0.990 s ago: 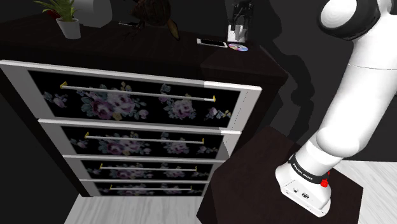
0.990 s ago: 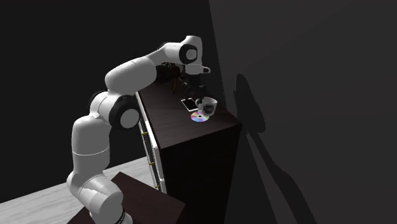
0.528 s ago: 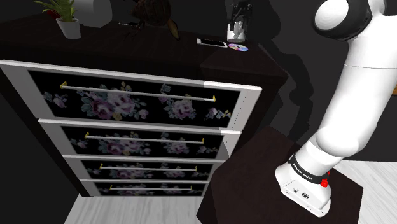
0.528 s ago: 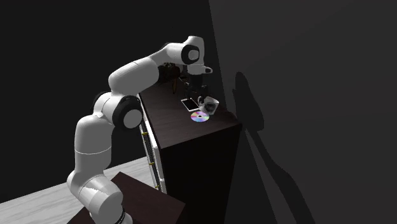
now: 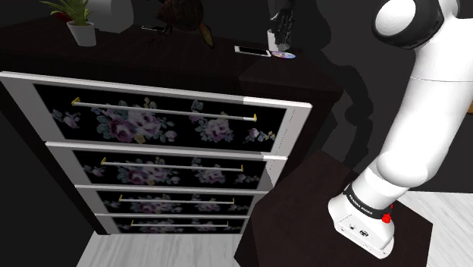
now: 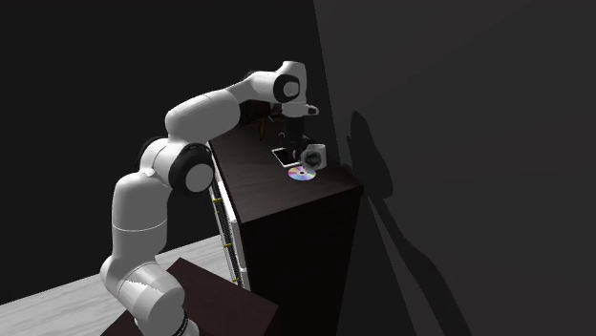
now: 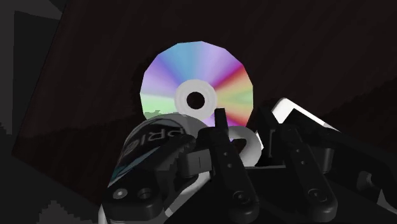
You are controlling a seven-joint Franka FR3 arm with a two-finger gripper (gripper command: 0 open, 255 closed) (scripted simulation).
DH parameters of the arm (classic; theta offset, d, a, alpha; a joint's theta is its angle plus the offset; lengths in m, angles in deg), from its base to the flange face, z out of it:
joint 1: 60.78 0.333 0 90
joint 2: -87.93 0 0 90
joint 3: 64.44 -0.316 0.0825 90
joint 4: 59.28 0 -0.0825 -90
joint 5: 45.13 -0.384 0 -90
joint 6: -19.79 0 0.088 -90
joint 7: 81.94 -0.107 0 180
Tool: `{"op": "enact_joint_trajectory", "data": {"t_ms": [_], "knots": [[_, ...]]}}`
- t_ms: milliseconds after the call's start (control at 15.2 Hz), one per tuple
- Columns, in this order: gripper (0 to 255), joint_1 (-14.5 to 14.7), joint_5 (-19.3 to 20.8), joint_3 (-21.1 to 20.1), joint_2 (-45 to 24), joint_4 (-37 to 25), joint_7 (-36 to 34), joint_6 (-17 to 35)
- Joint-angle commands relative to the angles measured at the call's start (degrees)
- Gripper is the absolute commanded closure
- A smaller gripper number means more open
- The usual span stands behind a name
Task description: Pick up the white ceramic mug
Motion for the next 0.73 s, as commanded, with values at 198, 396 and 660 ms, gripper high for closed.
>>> {"op": "enact_joint_trajectory", "data": {"t_ms": [198,396,660], "knots": [[255,0.17,-0.18,-0.19,-0.93,0.0,-0.1,0.14],[255,-0.51,-0.13,0.15,-1.16,-1.77,0.95,-1.29],[255,-0.76,-0.3,0.2,-3.12,-7.95,1.34,-5.51]]}}
